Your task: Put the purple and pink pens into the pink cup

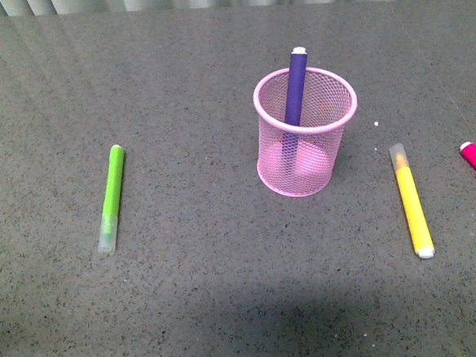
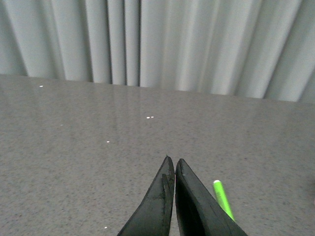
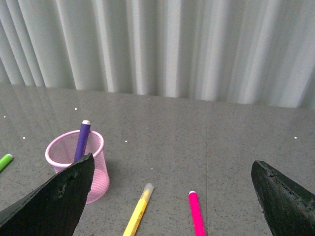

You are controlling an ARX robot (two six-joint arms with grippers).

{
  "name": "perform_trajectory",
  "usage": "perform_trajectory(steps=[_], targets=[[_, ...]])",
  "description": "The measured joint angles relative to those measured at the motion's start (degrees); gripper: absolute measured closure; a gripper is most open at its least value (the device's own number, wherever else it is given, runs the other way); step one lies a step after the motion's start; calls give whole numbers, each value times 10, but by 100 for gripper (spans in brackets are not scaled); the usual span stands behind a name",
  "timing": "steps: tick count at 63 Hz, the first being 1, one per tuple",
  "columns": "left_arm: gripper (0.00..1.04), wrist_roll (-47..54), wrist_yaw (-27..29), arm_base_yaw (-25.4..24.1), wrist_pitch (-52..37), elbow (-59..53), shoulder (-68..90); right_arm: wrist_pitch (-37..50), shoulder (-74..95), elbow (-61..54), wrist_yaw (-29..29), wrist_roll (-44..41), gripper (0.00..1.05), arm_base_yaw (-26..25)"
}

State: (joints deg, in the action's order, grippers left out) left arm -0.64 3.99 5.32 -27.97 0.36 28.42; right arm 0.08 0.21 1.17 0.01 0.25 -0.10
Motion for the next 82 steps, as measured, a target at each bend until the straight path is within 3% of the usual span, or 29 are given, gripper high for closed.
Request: perform_trajectory(steps=[4, 9, 49, 57, 82], targets=[[103, 1, -34, -33, 21, 0, -23, 0, 0, 0, 0, 0, 7, 0], [103, 1, -34, -50, 43, 0, -48, 0, 0, 0, 0, 0, 7, 0], [103, 0, -39, -51, 179, 0, -184, 0, 0, 0, 0, 0, 7, 0], [103, 1, -40, -51, 275, 0, -263, 0, 0, 0, 0, 0, 7, 0], [103, 1, -40, -52, 280, 0, -276, 0, 0, 0, 0, 0, 7, 0]])
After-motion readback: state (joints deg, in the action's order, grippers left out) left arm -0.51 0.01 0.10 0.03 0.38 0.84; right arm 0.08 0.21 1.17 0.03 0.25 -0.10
